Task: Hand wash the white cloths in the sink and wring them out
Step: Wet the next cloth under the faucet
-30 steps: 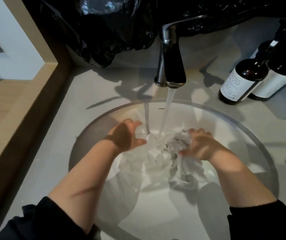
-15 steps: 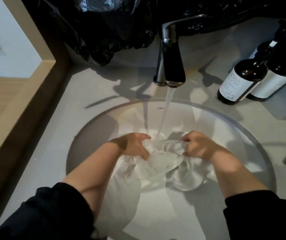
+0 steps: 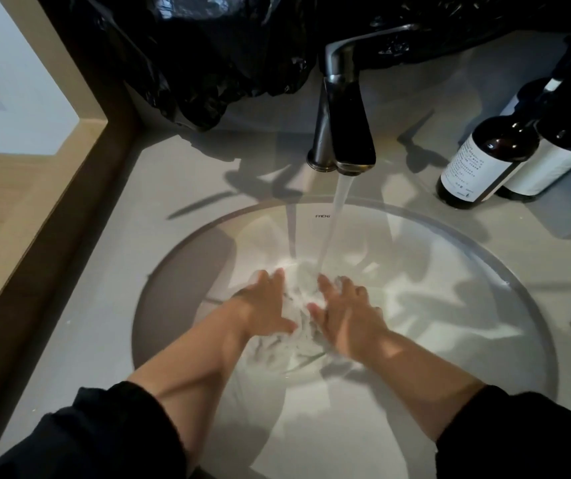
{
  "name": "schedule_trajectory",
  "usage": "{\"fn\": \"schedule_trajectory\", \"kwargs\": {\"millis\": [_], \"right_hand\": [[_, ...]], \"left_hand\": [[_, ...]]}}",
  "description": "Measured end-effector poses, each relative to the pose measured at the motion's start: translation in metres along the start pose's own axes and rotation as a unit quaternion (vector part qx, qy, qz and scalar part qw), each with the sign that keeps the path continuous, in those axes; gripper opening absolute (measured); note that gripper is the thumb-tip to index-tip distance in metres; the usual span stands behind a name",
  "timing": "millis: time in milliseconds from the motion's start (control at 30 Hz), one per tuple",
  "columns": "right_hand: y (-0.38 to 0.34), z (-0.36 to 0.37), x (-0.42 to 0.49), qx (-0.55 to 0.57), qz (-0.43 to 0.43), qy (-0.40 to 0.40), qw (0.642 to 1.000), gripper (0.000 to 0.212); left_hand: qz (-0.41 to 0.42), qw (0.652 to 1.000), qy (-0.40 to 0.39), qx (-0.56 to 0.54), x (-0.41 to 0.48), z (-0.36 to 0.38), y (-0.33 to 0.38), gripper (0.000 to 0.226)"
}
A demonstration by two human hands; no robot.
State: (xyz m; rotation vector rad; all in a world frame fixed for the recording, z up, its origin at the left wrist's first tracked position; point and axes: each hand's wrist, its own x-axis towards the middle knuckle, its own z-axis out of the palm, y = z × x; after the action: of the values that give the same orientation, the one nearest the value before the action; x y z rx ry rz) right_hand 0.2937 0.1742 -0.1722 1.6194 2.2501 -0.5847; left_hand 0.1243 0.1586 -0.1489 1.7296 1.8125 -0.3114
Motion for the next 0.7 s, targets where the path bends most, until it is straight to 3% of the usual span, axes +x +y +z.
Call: {"fn": "schedule_trajectory", "kwargs": {"millis": [133,233,333,433,533,600,700], "right_hand": [[-0.014,0.010,0.000,-0.114,-0.016,0.105,0.988,0.060],[-0.006,0.008,0.009,-0.116,-0.037,0.097,0.988,0.054],[-0.002,-0.008,0.015,0.021,-0.036,0.082,0.996,0.044],[0.006,-0.036,0.021,0.108,-0.032,0.055,0.992,0.039],[0.040,-0.067,0.019,0.052,0.049,-0.033,0.997,0.037],[0.060,-0.077,0.008,0.033,0.114,-0.057,0.991,0.048],[0.048,-0.072,-0.006,-0.100,0.100,0.030,0.990,0.045]], "left_hand": [[0.011,0.999,0.039,-0.002,0.004,0.014,0.006,0.084],[-0.014,0.998,0.051,-0.019,0.005,0.014,0.010,0.057],[-0.007,0.997,0.042,-0.058,0.004,0.002,0.010,0.040],[-0.013,0.995,0.063,-0.075,-0.003,-0.022,0.001,0.046],[-0.074,0.992,0.097,-0.045,-0.014,-0.044,-0.013,0.047],[-0.099,0.984,0.145,0.004,-0.020,-0.048,-0.011,0.045],[-0.046,0.958,0.258,0.119,-0.022,-0.041,0.015,0.029]]}}
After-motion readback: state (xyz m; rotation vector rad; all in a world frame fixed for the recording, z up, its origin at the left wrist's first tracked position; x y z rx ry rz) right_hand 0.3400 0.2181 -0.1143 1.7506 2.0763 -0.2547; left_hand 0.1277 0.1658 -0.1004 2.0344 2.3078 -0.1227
